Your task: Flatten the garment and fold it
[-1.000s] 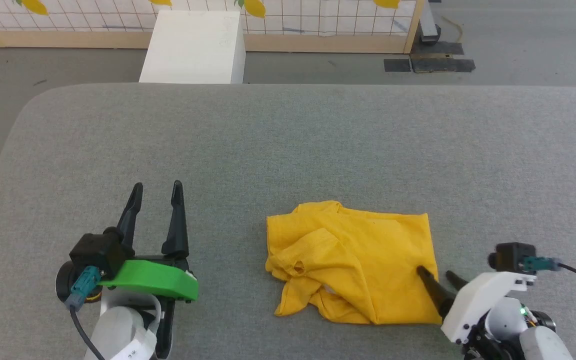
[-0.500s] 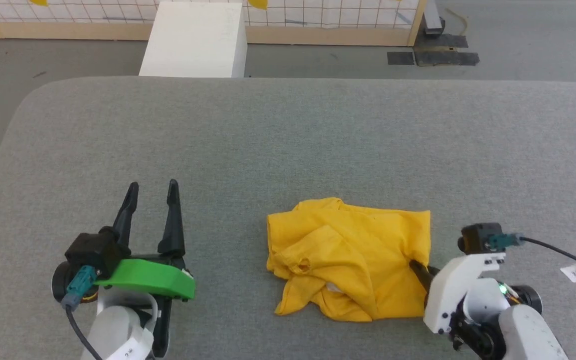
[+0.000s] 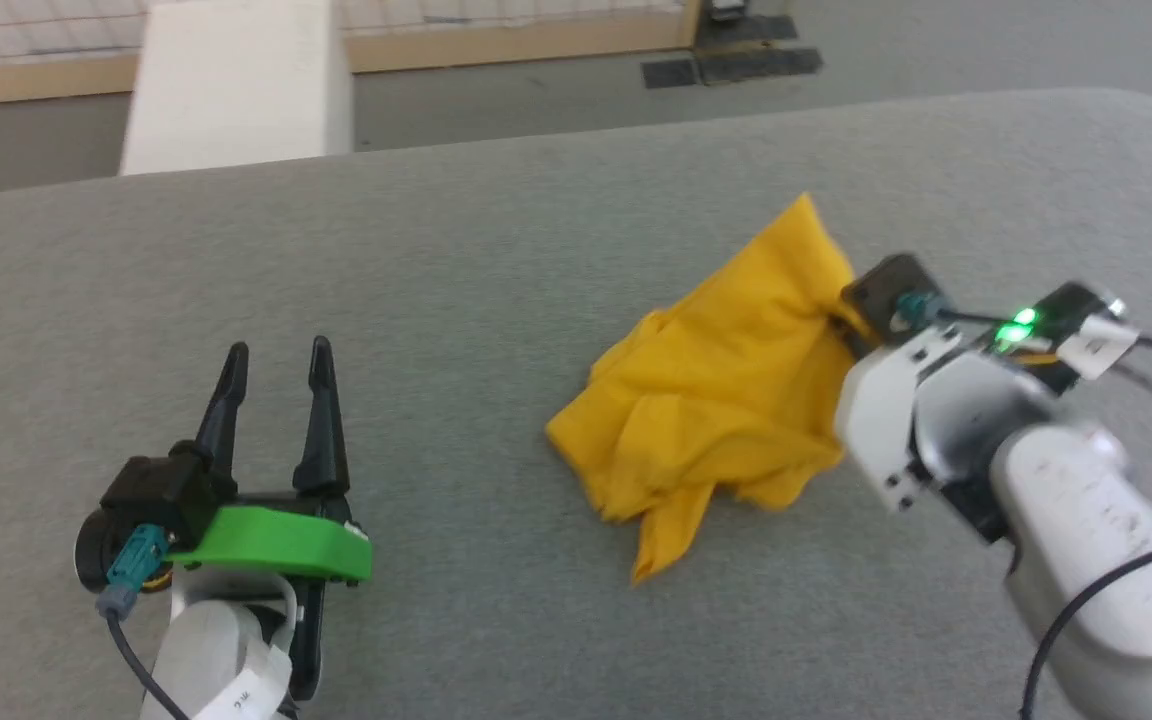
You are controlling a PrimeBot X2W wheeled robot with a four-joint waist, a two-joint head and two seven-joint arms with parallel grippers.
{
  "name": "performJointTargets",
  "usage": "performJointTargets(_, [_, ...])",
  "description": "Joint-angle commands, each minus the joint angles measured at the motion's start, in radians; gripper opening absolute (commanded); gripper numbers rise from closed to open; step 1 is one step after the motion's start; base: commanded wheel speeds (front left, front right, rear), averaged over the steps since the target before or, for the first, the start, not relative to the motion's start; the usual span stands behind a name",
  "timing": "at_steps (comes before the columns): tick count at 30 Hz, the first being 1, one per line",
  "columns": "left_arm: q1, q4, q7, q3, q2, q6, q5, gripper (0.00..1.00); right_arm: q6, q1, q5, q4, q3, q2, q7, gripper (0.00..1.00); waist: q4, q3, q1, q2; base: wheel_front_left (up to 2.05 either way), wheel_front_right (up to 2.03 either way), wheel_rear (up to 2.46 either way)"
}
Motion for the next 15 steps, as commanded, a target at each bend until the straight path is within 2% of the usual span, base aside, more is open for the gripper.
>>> performJointTargets(1, [-0.022, -0.008, -0.004, 0.004, -0.002, -0.006, 0.017, 1.00, -0.002, -0.036, -0.007, -0.006, 0.002, -0.027, -0.011, 0.00, -0.102, 0.056, -0.0001, 0.0000, 0.00, 0.00, 0.00])
performJointTargets(9, [-0.085, -0.031, -0.004, -0.015, 0.024, -0.016, 0.051, 1.00, -0.002, -0.142, -0.010, 0.072, -0.057, -0.143, -0.068, 0.00, -0.235, 0.150, -0.0001, 0.0000, 0.00, 0.00, 0.00])
performJointTargets(12, [-0.111, -0.038, -0.004, -0.032, 0.037, -0.018, 0.063, 1.00, -0.002, -0.173, -0.040, 0.128, -0.098, -0.178, -0.105, 0.00, -0.260, 0.191, -0.0001, 0.0000, 0.00, 0.00, 0.00])
performJointTargets(15, [-0.140, -0.046, -0.004, -0.046, 0.057, -0.020, 0.071, 1.00, -0.002, -0.201, -0.074, 0.190, -0.173, -0.184, -0.145, 0.00, -0.275, 0.236, -0.0001, 0.0000, 0.00, 0.00, 0.00])
